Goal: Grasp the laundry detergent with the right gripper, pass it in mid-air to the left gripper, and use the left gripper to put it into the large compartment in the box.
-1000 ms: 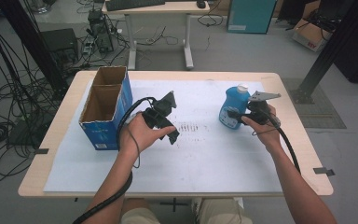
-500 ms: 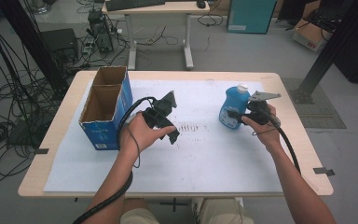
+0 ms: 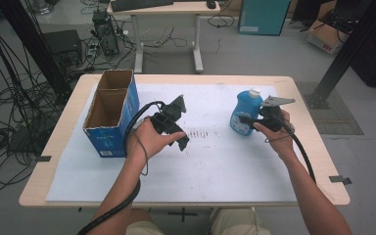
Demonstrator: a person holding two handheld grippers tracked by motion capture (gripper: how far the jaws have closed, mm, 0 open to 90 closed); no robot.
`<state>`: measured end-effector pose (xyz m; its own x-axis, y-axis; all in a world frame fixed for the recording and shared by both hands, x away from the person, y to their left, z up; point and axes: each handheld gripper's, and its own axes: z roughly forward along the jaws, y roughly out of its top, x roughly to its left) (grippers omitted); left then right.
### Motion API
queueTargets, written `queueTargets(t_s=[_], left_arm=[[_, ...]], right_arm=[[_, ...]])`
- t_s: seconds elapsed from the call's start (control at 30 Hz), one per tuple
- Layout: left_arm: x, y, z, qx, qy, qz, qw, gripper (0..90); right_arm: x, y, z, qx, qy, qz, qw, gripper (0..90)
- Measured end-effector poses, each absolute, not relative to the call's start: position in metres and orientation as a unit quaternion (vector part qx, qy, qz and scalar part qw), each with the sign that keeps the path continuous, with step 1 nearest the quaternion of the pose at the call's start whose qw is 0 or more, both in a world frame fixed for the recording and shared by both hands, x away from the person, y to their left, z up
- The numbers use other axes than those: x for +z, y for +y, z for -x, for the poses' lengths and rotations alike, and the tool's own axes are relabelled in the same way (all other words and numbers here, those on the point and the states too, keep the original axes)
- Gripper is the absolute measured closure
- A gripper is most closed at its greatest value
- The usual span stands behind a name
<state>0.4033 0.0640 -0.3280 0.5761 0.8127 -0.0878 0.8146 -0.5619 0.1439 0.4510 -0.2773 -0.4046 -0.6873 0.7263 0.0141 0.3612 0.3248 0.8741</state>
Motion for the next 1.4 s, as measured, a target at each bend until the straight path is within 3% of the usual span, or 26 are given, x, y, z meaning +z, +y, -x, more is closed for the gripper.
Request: queueTargets(t_s=[1.4], left_arm=[[-0.324,0.0607,-0.403,0.0,0.453,-0.887,0.083,5.0]], right_arm=[[-0.4054,-0.2781,-0.451,0.471,0.789,-0.343,0.193,45.4]])
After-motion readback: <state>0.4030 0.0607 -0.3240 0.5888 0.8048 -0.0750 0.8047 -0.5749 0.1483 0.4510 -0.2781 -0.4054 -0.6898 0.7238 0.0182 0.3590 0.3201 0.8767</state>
